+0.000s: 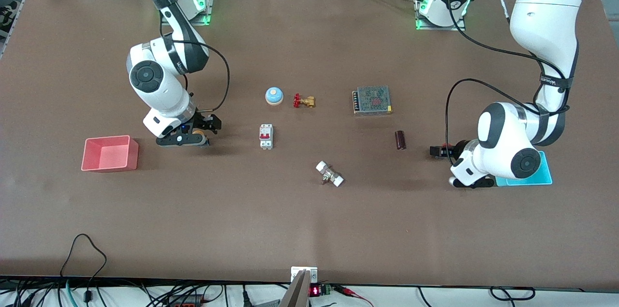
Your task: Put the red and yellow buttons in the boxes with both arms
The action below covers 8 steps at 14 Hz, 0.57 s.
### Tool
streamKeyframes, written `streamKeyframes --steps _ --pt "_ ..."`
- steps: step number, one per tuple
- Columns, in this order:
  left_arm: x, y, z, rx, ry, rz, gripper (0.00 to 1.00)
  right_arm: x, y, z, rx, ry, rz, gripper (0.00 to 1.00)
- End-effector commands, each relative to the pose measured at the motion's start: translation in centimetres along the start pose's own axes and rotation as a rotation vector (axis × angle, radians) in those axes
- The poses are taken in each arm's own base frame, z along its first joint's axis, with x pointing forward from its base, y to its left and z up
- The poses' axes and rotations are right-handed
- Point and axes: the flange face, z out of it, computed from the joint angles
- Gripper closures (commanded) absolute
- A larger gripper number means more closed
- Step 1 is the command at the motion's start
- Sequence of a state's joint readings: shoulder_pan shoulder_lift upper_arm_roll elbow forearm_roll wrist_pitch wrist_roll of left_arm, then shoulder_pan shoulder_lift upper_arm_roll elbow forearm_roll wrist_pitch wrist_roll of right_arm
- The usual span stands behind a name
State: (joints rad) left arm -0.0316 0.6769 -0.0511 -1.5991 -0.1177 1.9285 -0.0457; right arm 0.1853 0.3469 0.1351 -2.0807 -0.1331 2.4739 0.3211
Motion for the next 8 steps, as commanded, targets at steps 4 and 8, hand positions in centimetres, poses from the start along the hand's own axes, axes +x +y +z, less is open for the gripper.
streamKeyframes --steps 4,8 --pt "-0.7 0.5 -0.1 -0.009 -0.006 0.01 0.55 0.3 2.3 0.9 -0.053 0.03 -0.098 0.0" --pt "-1.0 0.4 -0.7 -0.01 -0.017 0.009 0.82 0.4 2.3 3.5 -0.031 0.038 -0.089 0.0"
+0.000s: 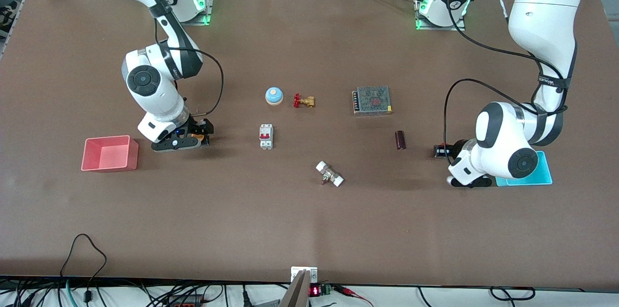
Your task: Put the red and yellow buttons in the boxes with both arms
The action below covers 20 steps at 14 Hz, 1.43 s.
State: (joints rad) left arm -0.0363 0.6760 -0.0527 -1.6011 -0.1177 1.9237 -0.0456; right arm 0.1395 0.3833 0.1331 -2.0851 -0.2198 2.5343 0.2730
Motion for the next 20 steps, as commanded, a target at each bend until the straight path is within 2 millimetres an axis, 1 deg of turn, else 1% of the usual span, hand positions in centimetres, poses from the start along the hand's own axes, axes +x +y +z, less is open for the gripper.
streamKeyframes --steps 1,2,3,5,6,7,9,10,11,12,13,14,15,17,18,19,20 --pt "-0.7 -0.3 -1.4 -0.013 -0.005 0.002 0.86 -0.3 -0.2 1.8 0.008 0.005 -0.012 0.0" --pt "-0.7 -0.7 -2.4 -0.016 0.012 -0.003 0.89 -0.3 -0.2 2.0 0.008 -0.001 -0.01 0.0" --pt "-0.6 -1.1 -4.3 -0.015 0.044 -0.014 0.91 -0.4 -0.2 2.1 0.007 -0.004 -0.01 0.0" --pt "-0.4 -2.8 -7.9 -0.02 0.052 -0.039 0.94 -0.6 -0.4 2.9 0.008 -0.017 -0.01 0.0" --pt "-0.5 -4.4 -10.3 -0.03 0.041 -0.059 0.95 -0.6 -0.6 3.0 0.01 -0.018 -0.011 0.03" --pt "-0.6 -6.1 -12.0 -0.037 0.036 -0.077 0.95 -0.5 -0.5 3.1 0.01 -0.019 -0.01 0.09" --pt "-1.0 -8.5 -14.4 0.002 0.056 -0.097 0.96 -0.4 -0.5 3.0 0.011 -0.016 -0.009 0.19" --pt "-0.8 -9.8 -14.8 0.048 0.067 -0.101 0.96 -0.4 -0.5 3.1 0.011 -0.018 -0.008 0.24" --pt "-0.5 -11.0 -14.5 0.077 0.068 -0.091 0.96 -0.4 -0.6 3.1 0.011 -0.018 -0.009 0.32" --pt "-0.6 -12.7 -14.6 0.067 0.073 -0.091 0.96 -0.4 -0.6 3.1 0.011 -0.018 -0.009 0.46" --pt "-0.6 -13.8 -15.3 0.062 0.088 -0.097 0.96 -0.5 -0.7 3.0 0.012 -0.018 -0.011 0.58" --pt "-0.6 -14.8 -16.5 0.061 0.116 -0.109 0.96 -0.5 -0.8 3.0 0.013 -0.018 -0.008 0.68" --pt "-0.5 -15.3 -16.7 0.059 0.124 -0.117 0.96 -0.5 -0.8 3.0 0.014 -0.02 -0.007 0.77" --pt "0.2 -17.7 -16.5 0.05 0.147 -0.129 0.96 -0.4 -0.8 2.9 0.016 -0.017 -0.007 0.93" --pt "0.8 -18.0 -16.3 0.051 0.161 -0.124 0.96 -0.1 -0.7 2.5 0.016 -0.008 -0.014 0.97" --pt "1.3 -18.4 -15.7 0.051 0.161 -0.132 0.97 0.4 -0.1 1.1 0.006 -0.009 -0.008 1.0" --pt "1.4 -18.8 -15.1 0.048 0.152 -0.138 0.97 1.1 0.8 -1.1 -0.013 -0.019 0.003 1.0"
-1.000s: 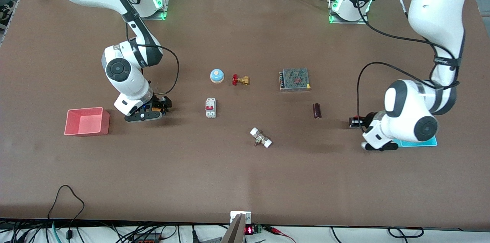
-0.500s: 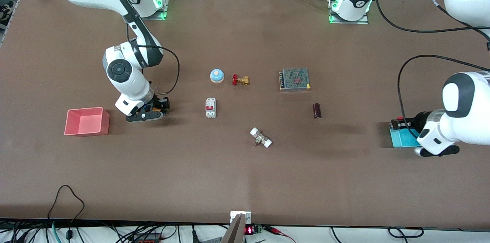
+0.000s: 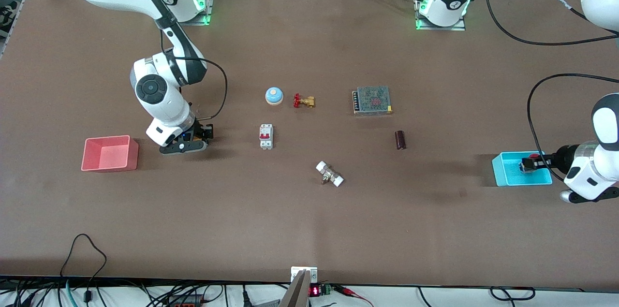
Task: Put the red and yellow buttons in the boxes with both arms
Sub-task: 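Lower the red button into the cyan box while the right gripper lowers the yellow button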
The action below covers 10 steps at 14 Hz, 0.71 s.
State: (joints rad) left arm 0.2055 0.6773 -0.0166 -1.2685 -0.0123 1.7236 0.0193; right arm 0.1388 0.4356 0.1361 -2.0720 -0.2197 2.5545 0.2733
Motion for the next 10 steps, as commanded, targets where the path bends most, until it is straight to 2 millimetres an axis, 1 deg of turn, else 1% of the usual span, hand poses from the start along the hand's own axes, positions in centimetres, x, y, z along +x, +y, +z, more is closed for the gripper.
streamKeyframes --steps 1,2,3,4,5,6,7,8,9,10 --pt "1.5 -2.1 2.0 0.001 -0.01 -0.004 0.98 1.6 2.4 -5.8 -0.04 -0.011 0.022 1.0" --pt "1.6 -3.3 2.8 -0.005 -0.019 -0.016 0.98 1.9 4.1 -8.3 -0.049 -0.022 0.026 1.0" --pt "1.8 -3.6 3.4 -0.007 -0.027 -0.003 0.98 2.1 6.5 -10.2 -0.025 -0.024 0.025 1.0" --pt "2.0 -3.8 3.8 -0.008 -0.023 0.013 0.98 2.1 9.7 -11.6 0.019 -0.007 0.019 1.0" --pt "2.1 -4.6 4.2 -0.01 -0.021 0.007 0.98 2.3 12.4 -12.3 0.045 0.007 -0.009 1.0" --pt "2.2 -4.7 4.7 -0.012 -0.026 0.013 0.98 2.5 15.3 -13.0 0.046 0.027 -0.054 1.0" --pt "2.5 -4.8 5.4 -0.018 -0.018 0.024 0.97 2.2 18.9 -13.0 0.038 0.031 -0.068 1.0" --pt "2.9 -5.0 6.2 -0.038 -0.002 0.034 0.97 1.8 22.6 -12.5 0.035 0.029 -0.052 1.0" --pt "3.2 -5.7 7.4 -0.067 -0.002 0.043 0.97 2.4 24.8 -12.3 0.051 0.041 -0.055 1.0" --pt "3.4 -5.7 8.6 -0.083 -0.01 0.044 0.97 2.8 26.9 -11.6 0.068 0.041 -0.052 1.0"
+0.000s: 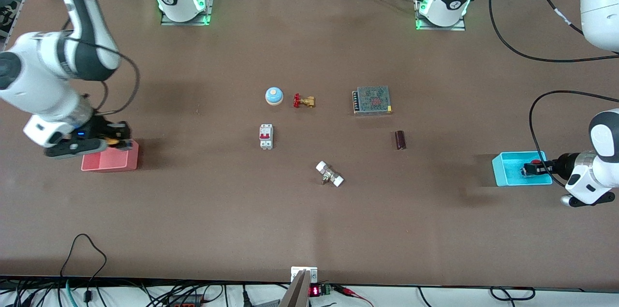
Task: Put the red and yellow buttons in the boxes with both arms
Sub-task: 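Lower the red button into the cyan box while the right gripper lowers the yellow button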
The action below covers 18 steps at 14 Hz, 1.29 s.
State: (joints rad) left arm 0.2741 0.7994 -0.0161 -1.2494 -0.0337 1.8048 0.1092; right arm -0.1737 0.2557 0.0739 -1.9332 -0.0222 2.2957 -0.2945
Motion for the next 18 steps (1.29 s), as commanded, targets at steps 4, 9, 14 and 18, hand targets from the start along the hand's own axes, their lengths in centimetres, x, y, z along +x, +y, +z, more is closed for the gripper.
streamKeyframes --steps 4,9,14,18 --pt "1.4 -0.7 3.4 -0.047 -0.007 0.041 0.96 2.0 7.8 6.3 0.051 -0.022 -0.021 1.0" --pt "1.6 -2.1 5.1 -0.053 -0.006 0.065 0.84 2.0 7.5 12.0 0.051 -0.028 -0.032 1.0" --pt "1.7 -0.7 3.5 -0.058 0.013 0.083 0.0 0.9 6.7 15.4 0.075 -0.083 -0.036 0.99" --pt "1.2 1.3 -1.0 -0.064 0.067 0.108 0.0 0.8 6.6 16.0 0.078 -0.091 -0.035 0.79"
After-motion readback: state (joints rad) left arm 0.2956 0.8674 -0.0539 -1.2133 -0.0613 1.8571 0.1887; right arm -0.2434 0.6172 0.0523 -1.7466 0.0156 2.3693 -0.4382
